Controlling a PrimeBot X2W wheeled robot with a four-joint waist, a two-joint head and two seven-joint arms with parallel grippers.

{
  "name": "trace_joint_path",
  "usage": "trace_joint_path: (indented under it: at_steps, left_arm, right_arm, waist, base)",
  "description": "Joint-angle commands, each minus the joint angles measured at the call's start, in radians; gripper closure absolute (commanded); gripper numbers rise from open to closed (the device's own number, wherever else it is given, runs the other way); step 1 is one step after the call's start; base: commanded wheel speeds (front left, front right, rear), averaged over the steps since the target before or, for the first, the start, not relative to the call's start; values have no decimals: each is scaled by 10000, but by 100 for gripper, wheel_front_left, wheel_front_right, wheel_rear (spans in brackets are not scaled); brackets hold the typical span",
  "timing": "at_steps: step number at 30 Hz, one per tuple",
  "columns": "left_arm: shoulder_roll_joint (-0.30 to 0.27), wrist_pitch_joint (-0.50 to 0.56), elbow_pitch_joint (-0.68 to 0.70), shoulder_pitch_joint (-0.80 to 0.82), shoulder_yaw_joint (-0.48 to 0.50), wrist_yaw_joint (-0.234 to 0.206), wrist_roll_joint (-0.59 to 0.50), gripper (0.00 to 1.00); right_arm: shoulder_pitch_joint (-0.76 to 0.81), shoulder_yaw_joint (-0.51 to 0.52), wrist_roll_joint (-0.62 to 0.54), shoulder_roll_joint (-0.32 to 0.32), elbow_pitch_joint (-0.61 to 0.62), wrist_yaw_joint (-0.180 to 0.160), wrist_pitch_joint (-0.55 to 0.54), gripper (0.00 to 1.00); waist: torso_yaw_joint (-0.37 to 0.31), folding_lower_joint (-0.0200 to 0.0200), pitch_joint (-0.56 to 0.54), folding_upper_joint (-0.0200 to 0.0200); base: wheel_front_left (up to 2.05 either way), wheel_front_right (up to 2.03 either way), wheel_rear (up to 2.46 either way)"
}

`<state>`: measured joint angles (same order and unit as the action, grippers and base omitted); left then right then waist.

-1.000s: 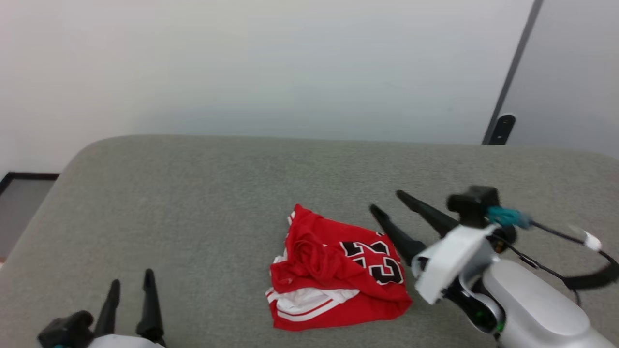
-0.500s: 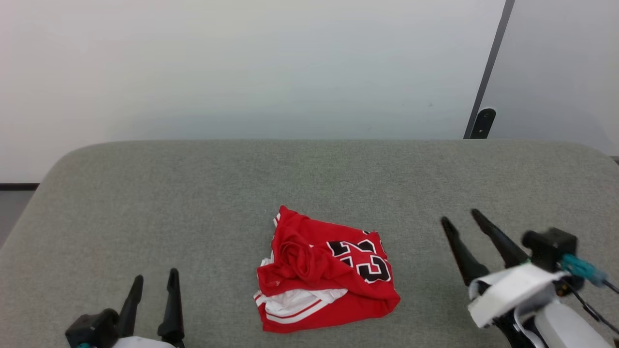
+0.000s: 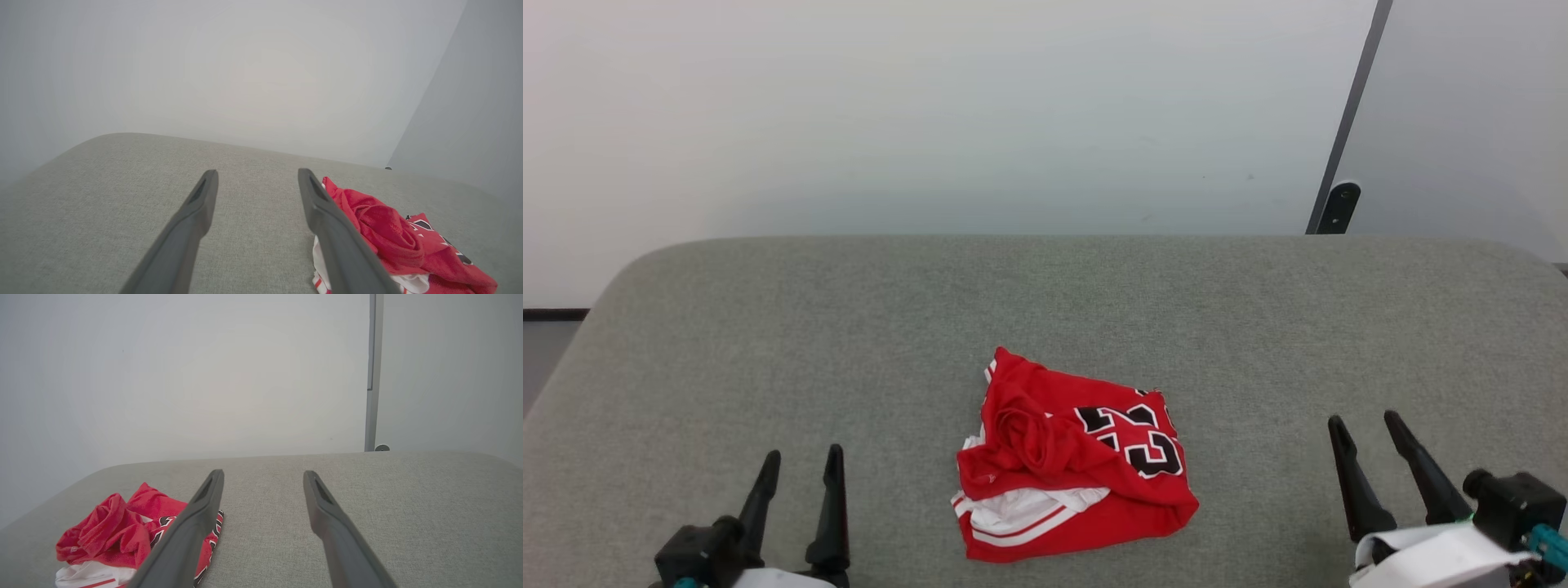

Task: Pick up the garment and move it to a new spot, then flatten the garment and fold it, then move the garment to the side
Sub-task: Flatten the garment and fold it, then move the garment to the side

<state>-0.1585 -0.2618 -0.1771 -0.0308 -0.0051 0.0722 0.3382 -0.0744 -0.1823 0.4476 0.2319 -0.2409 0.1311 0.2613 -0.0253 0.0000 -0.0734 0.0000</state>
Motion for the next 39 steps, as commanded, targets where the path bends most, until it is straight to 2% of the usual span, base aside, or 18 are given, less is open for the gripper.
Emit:
trace_joint_path:
  at_steps: [1, 12, 26, 31, 39]
  left_arm:
    - [42, -35, 18, -115, 27, 68, -127, 0]
    - [306, -35, -97, 40, 299, 418, -613, 0]
    - [504, -36, -396, 245, 209, 574, -680, 0]
    - [322, -37, -582, 453, 284, 577, -584, 0]
    - [-283, -38, -906, 775, 751, 575, -479, 0]
  right_arm:
    - [162, 80, -29, -72, 64, -9, 45, 0]
    - [373, 316, -357, -294, 312, -9, 46, 0]
    - [459, 431, -400, -301, 197, -9, 46, 0]
    - [141, -290, -163, 23, -278, -9, 46, 0]
    - [-897, -1368, 452, 536, -1574, -9, -321, 0]
  waist:
    - [2, 0, 9, 0]
    - [-90, 0, 82, 0]
    - [-186, 0, 149, 0]
    - [298, 0, 100, 0]
    - [1826, 0, -106, 0]
  base:
    - [0, 0, 0]
    - [0, 0, 0]
    - [0, 0, 0]
    - [0, 0, 0]
    - [0, 0, 0]
